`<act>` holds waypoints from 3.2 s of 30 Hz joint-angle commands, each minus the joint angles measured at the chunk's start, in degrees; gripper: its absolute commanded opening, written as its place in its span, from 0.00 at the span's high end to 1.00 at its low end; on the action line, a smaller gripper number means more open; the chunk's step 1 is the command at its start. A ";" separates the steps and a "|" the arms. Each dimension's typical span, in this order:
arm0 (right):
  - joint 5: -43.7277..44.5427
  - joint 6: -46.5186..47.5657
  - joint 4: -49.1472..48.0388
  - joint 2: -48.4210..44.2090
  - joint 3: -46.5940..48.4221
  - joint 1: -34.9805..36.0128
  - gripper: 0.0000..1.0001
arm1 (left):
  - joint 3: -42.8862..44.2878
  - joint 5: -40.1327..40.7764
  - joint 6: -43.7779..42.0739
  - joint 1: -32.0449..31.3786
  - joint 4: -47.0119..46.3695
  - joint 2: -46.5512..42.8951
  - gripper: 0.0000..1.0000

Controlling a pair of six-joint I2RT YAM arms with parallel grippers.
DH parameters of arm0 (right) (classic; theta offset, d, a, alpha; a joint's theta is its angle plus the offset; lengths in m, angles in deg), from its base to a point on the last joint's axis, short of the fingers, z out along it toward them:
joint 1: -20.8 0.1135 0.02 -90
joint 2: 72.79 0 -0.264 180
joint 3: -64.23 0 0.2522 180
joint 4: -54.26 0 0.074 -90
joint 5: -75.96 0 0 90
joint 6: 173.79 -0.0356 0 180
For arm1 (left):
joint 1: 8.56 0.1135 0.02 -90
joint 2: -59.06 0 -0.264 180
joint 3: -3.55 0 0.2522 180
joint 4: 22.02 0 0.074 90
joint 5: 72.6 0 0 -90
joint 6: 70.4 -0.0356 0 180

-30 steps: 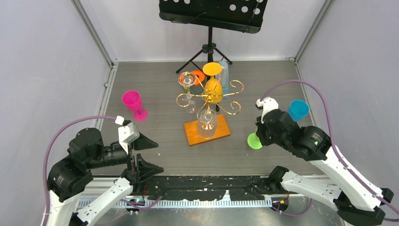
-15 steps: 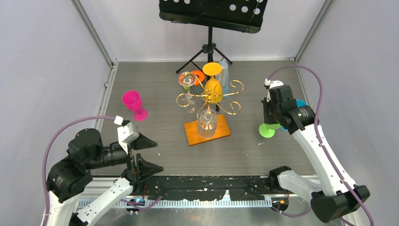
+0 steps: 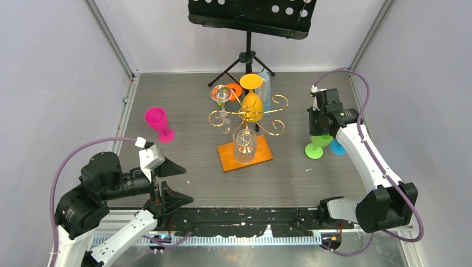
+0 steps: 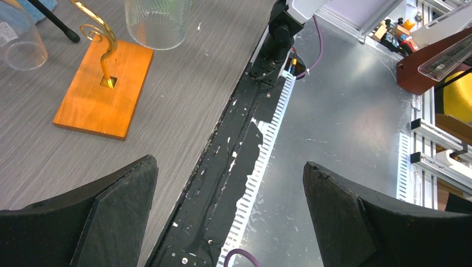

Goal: Take the wine glass off the wine glass rack
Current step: Place the wine glass at the center of the board, then adjust the wine rack at the center of the board.

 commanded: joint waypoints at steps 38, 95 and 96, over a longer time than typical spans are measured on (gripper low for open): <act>-7.18 -0.40 8.68 -10.11 21.60 -1.93 0.40 | 6.39 7.87 5.77 -0.29 -2.58 6.18 0.00; -23.12 -17.38 -3.66 -19.80 16.99 24.11 0.40 | 14.16 7.71 27.82 -0.24 -13.40 25.88 0.19; -21.15 -17.30 -3.40 -19.94 16.64 24.28 0.40 | 15.24 10.86 26.46 -0.24 -11.29 25.90 0.19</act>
